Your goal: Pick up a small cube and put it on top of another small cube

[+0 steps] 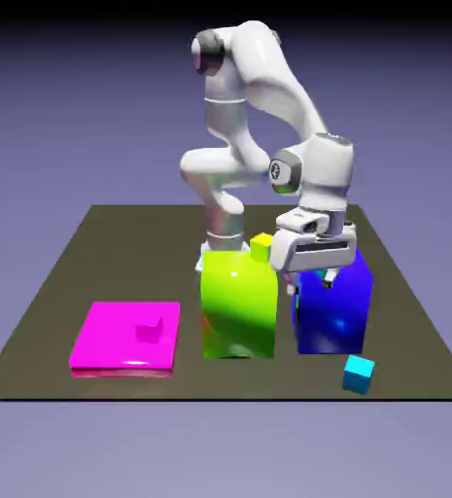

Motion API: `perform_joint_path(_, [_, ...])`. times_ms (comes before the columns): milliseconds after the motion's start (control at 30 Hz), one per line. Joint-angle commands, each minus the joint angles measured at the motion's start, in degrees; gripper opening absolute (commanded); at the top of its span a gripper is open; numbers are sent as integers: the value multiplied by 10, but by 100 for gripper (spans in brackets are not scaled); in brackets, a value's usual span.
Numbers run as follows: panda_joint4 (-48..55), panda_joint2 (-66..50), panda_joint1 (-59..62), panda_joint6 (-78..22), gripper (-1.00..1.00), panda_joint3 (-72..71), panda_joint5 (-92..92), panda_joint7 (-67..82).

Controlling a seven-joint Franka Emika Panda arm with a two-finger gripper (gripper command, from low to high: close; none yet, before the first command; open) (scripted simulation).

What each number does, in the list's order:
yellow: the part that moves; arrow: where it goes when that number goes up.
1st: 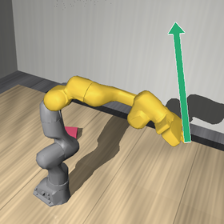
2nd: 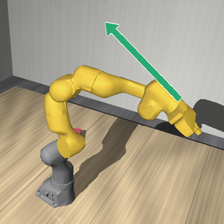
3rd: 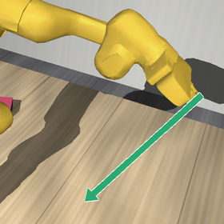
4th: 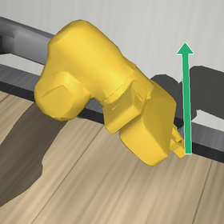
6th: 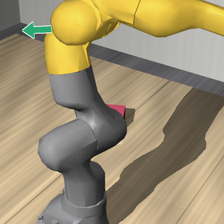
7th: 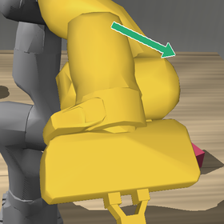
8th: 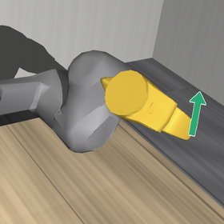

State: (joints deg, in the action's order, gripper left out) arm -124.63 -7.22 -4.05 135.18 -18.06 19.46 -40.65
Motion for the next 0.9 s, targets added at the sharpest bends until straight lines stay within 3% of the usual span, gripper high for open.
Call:
perform_joint_path(0, [19, -21, -1, -20, 0, -9, 10, 1])
perform_joint_path(733, [436, -478, -38, -465, 0, -216, 233, 22])
perform_joint_path(867, [400, -501, -22, -422, 0, -206, 255, 7])
